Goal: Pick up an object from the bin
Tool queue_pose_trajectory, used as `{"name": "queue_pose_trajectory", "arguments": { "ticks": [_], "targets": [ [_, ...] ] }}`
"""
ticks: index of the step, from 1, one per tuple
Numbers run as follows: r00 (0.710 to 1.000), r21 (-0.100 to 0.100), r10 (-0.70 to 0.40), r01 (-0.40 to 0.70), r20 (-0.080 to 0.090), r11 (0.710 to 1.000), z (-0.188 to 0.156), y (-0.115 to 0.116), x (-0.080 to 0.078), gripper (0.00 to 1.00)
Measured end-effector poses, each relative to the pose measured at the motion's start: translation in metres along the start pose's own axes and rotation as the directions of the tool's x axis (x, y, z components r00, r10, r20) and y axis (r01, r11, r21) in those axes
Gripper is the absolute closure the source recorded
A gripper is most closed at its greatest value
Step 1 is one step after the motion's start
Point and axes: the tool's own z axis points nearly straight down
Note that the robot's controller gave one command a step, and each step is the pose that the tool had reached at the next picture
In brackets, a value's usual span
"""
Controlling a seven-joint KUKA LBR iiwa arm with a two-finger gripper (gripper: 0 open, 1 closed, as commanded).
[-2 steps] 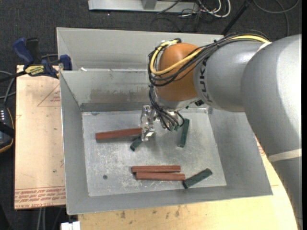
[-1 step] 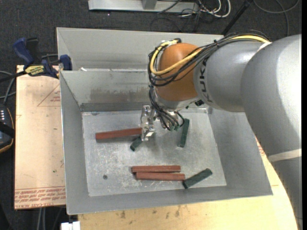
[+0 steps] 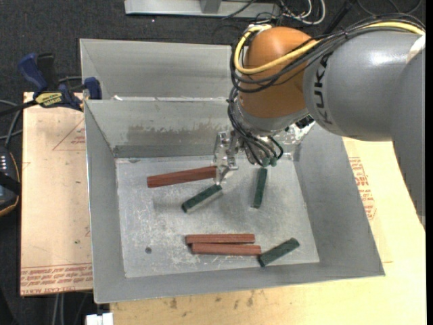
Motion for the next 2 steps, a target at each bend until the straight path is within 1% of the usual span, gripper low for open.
{"name": "queue_pose_trajectory", "arguments": {
  "ticks": [1, 2],
  "targets": [
    [1.000, 0.000, 0.000, 0.000, 0.000, 1.000, 0.000, 0.000, 0.000, 1.00],
    [1.000, 0.000, -0.008, 0.008, 0.001, 1.000, -0.102, -0.004, -0.005, 1.00]
  ]
}}
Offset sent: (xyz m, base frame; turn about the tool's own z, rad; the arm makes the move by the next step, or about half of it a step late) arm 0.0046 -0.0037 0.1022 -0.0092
